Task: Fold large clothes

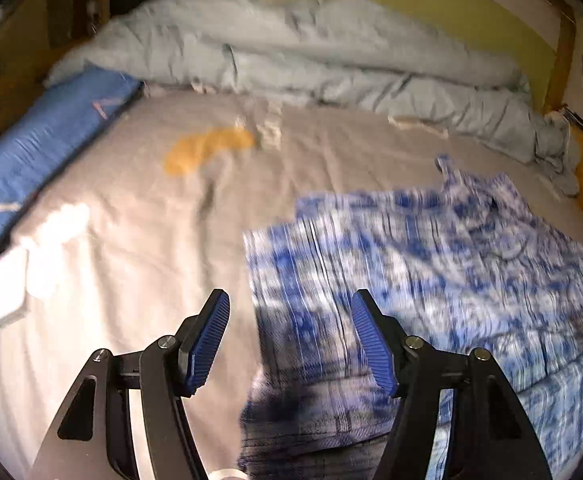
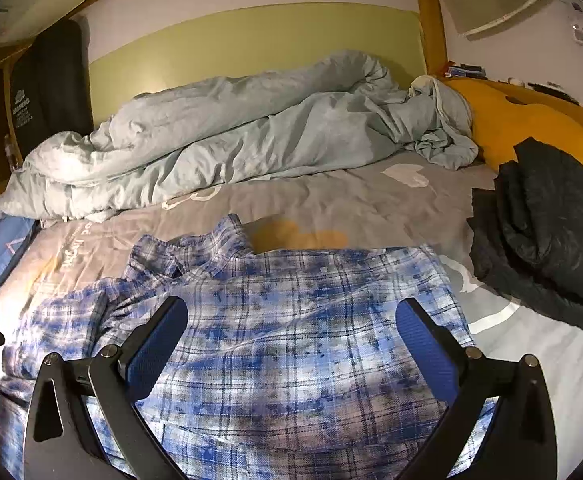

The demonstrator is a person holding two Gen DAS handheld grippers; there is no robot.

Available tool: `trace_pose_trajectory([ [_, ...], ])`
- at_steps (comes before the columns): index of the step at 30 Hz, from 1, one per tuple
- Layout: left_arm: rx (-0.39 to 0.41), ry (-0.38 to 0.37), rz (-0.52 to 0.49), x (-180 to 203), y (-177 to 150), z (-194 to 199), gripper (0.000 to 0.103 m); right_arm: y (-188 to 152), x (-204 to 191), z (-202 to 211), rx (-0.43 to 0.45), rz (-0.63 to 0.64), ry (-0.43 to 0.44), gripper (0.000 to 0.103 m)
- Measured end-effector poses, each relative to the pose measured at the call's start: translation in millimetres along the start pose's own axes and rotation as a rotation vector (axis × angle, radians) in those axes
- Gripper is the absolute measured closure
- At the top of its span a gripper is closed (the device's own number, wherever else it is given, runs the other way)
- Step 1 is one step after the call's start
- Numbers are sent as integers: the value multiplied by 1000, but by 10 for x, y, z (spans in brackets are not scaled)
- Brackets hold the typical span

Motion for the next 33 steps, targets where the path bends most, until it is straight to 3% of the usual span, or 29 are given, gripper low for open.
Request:
trace_pose_trajectory([
  [2, -37, -33, 3, 23, -76, -91, 37, 10, 3, 10, 10, 23, -22, 0],
  [4, -57, -20, -4, 13, -129, -149, 39, 10, -4, 11, 9, 27, -14, 0],
  [8, -56, -43, -31, 80, -164, -181, 85, -6, -33, 1, 0, 26, 2, 0],
  [10, -13, -17, -76, 141, -98, -101, 94, -6, -23, -6, 1, 30, -9, 0],
  [12, 45, 11, -131, 251, 15, 3, 95, -10, -14, -17, -3, 28, -13, 0],
  [17, 156, -50, -183, 699, 335, 388, 96, 5, 55, -21, -7, 7, -15, 0],
  [21, 230, -180, -205, 1270, 544, 689, 96, 60, 165, 26, 2, -28, -11, 0],
  [27, 330, -421, -270, 2571, 807, 1155, 97, 182, 421, 120, 36, -82, -41, 0],
  [33, 291, -539, -330, 3543, 784, 1036, 97, 271, 703, 178, 57, -118, -61, 0],
])
Point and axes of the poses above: each gripper's, at about its wrist camera, not at the fingertips, and z roughly against the way its jaws point, x to its right, y to its top, the point moved 9 cm from there along -z, roughly the way its jaws point, and after that the axes turned 2 degrees about x, right-handed, at the moved point
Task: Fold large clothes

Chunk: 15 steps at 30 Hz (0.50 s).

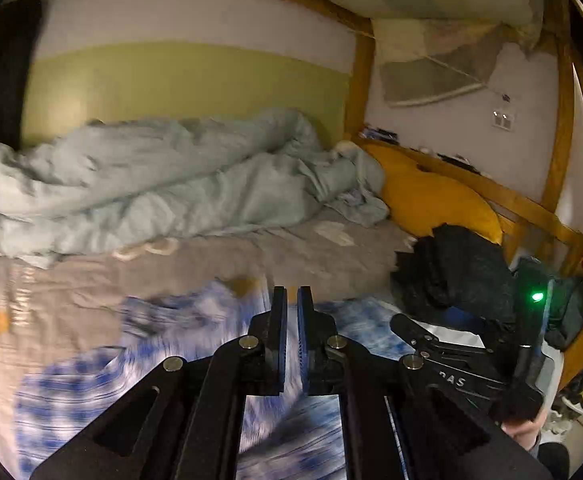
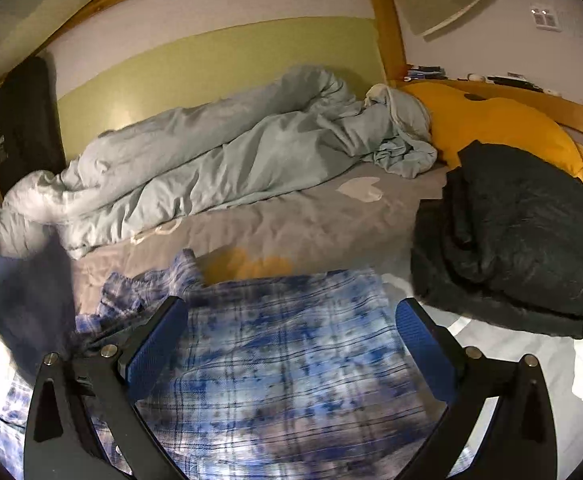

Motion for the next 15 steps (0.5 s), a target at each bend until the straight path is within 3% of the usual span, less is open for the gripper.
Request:
trace_pose_trajectory([
  [3, -54, -44, 18, 151, -179, -331, 97, 60, 170, 35, 15, -52, -32, 0],
  [5, -95, -21, -3, 192, -374, -546, 97, 82, 227, 52, 32, -52, -73, 0],
  [8, -145, -5, 11, 181, -580, -711, 97, 86, 222, 25, 25, -42, -70, 0],
  [15, -130, 60, 52, -142, -733, -450, 97, 22, 153, -48, -13, -50, -14, 0],
])
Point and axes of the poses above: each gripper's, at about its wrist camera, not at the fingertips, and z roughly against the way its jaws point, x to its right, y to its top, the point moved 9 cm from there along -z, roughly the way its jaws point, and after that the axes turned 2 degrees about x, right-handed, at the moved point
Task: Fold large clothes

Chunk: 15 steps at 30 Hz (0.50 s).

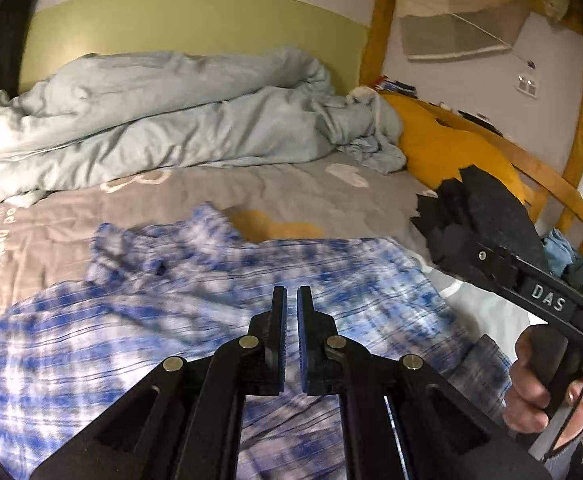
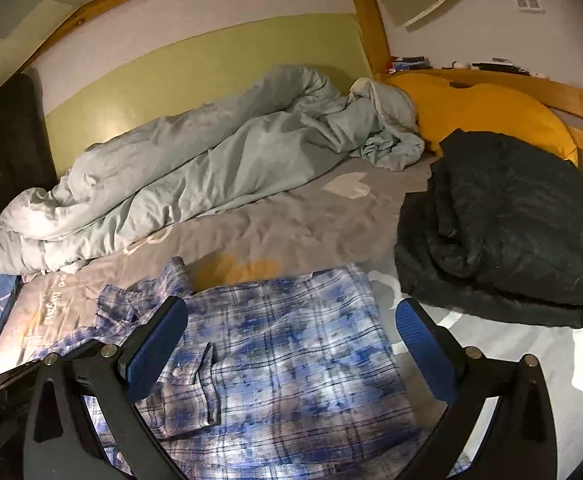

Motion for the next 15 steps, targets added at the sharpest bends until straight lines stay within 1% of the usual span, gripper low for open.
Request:
trace_pose_trajectory([
  [4, 16, 51, 12, -210, -47, 271, 97, -37, -78, -12, -6, 16, 6, 0],
  [7, 27, 111, 1, -337, -132, 670, 97, -47, -159, 53, 12, 22, -5, 0],
  [10, 52, 180, -33, -419, -187, 1101, 97, -27, -189, 232, 75, 47, -101, 0],
  [11, 68, 210, -40, -452, -210, 1295, 97, -33, -224, 318, 85, 60, -117, 0],
  [12, 84, 236, -38, -483, -241, 1484, 97, -41, -267, 382, 80, 62, -106, 0],
  [15, 109, 248, 3, -537, -347, 1859, 97, -29, -516, 683, 39, 66, 32, 0],
])
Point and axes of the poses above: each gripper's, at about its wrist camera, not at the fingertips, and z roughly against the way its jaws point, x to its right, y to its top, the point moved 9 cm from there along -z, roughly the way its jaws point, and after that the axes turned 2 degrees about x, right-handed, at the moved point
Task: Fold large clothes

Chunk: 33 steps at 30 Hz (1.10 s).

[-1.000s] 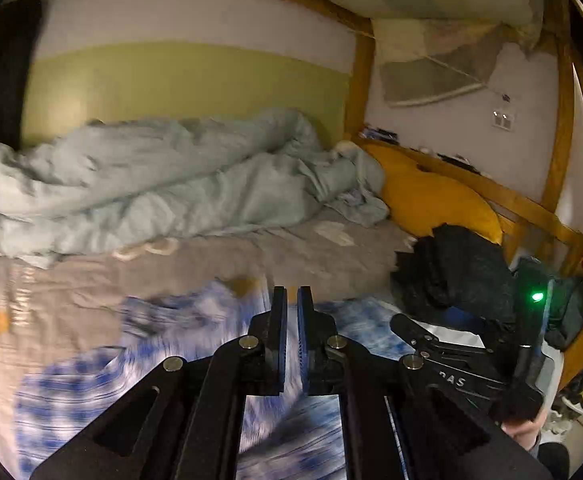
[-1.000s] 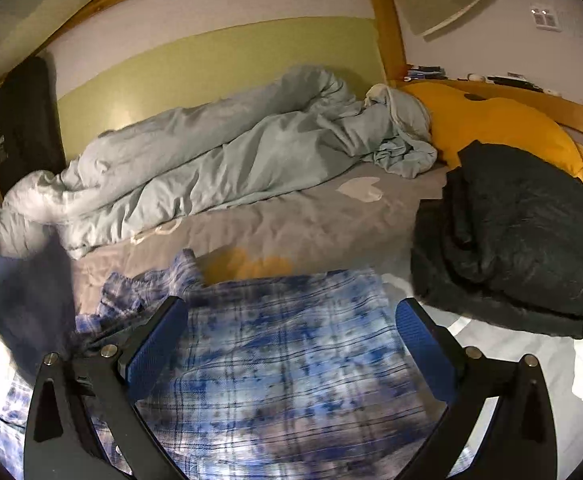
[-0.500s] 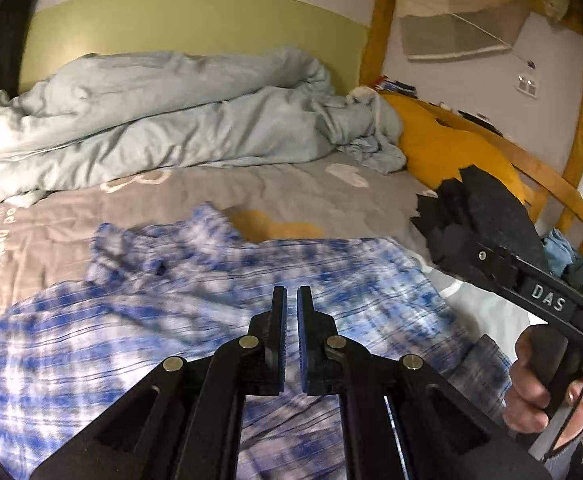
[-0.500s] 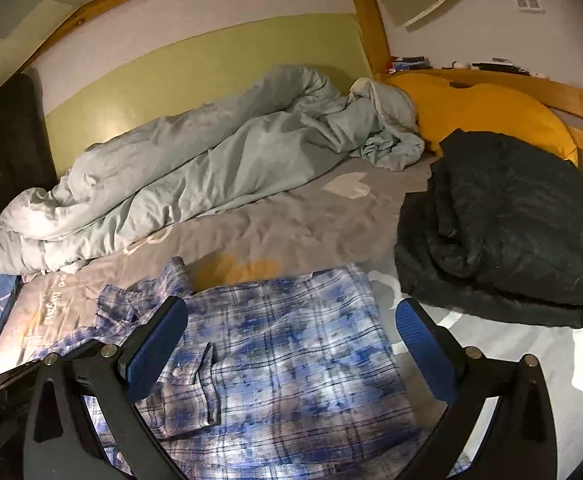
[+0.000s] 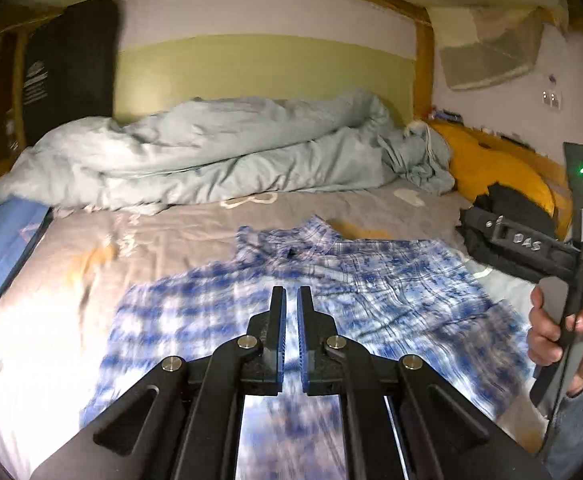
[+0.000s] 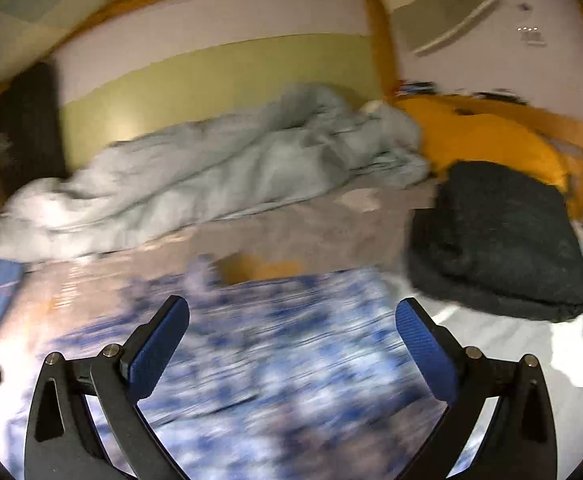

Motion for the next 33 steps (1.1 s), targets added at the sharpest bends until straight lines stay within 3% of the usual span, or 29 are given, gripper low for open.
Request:
trace_pose_trajectory([
  [1, 5, -4, 14, -29, -30, 116, 97, 29, -75, 143, 7, 19, 29, 0],
  [6, 25, -7, 47, -79, -247, 629, 97, 116, -175, 953, 122, 109, -24, 0],
  [9, -1, -45, 92, -82, -447, 808, 97, -20, -190, 1223, 106, 133, 1, 0],
  [14, -1, -18, 104, -61, -759, 1023, 97, -366, -123, 1410, 62, 138, 6, 0],
  [18, 2, 10, 128, -59, -990, 1092, 96, -668, -38, 1476, 23, 94, 83, 0],
  [22, 6, 46, 146, -157, -1146, 1140, 72, -994, 98, 1519, 4, 76, 102, 0],
  [24, 11, 61, 153, -193, -1181, 1159, 67, -1115, 169, 1477, -20, 68, 83, 0],
  [25, 15, 65, 153, -202, -1194, 1172, 59, -1168, 196, 1454, -36, 65, 83, 0],
  [26, 23, 71, 155, -207, -1204, 1187, 44, -1210, 213, 1431, -50, 62, 85, 0],
  [28, 41, 87, 158, -225, -1208, 1207, 28, -1266, 255, 1429, -58, 64, 82, 0],
  [33, 38, 87, 184, -238, -1309, 1159, 17, -1349, 304, 1448, -42, 83, 79, 0],
])
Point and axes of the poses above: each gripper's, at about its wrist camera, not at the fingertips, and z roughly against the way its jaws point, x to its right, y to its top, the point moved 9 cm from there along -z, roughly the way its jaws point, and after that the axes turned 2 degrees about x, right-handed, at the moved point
